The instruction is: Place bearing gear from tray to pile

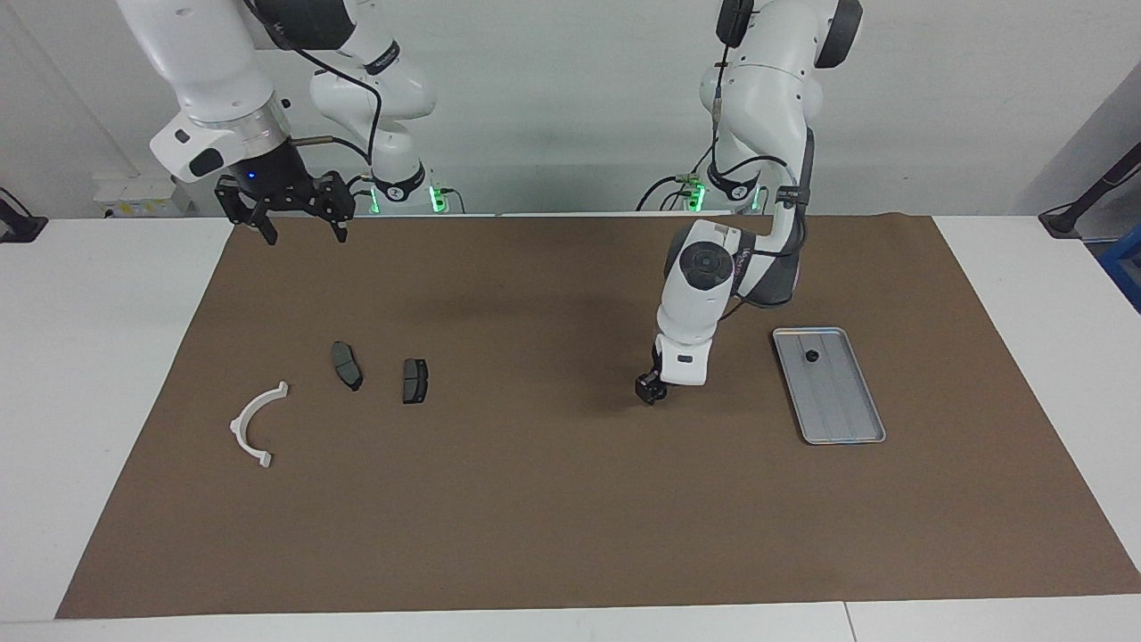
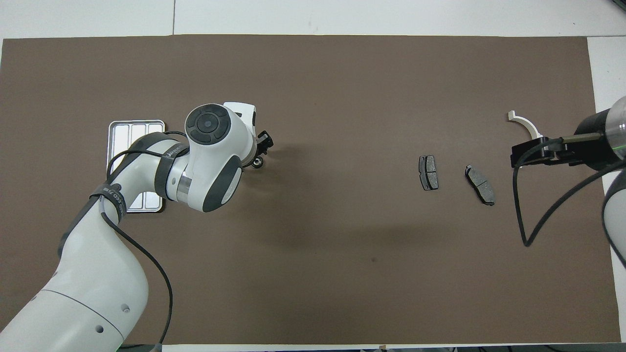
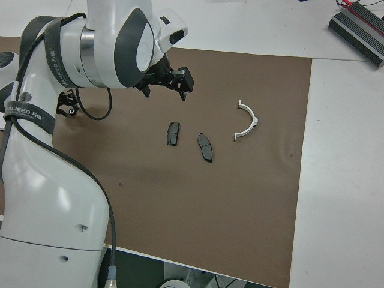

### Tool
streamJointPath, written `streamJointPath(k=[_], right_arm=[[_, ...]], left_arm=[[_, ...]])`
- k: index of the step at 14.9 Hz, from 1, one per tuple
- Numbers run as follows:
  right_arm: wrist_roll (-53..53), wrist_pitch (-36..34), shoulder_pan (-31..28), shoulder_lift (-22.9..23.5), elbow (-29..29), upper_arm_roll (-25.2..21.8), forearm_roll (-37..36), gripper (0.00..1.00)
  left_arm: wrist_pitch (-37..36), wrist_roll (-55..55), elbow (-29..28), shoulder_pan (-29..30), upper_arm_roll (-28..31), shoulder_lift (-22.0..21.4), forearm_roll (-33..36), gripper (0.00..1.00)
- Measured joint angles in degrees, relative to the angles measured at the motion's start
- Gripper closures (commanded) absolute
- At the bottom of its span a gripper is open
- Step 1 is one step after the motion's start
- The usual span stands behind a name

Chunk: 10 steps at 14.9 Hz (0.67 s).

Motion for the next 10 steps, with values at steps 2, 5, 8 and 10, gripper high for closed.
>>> streamJointPath(k=[2,5,8,10], right_arm=[[5.7,2.5,2.3,0.0,-2.1,0.1,0.0,0.0],[20.2,7.9,8.4,0.7,-6.0,0.3,0.1,0.0],[36.0,14.4,16.3,4.5,-8.2,0.7,0.1,0.0],[43.7,19.6,20.6,8.9,-8.4,0.7,0.1,0.0]], left_arm=[[-4.0,6.1,-0.7,2.7,0.2,-2.6,0.2,0.0],[-8.3,23.0,-7.2,9.9,0.3,-10.6,0.3,0.0],[-8.5,37.4,-12.9,16.6,0.5,-15.4,0.3,0.0],[-8.5,44.8,-14.1,19.7,0.6,-15.9,0.3,0.06]])
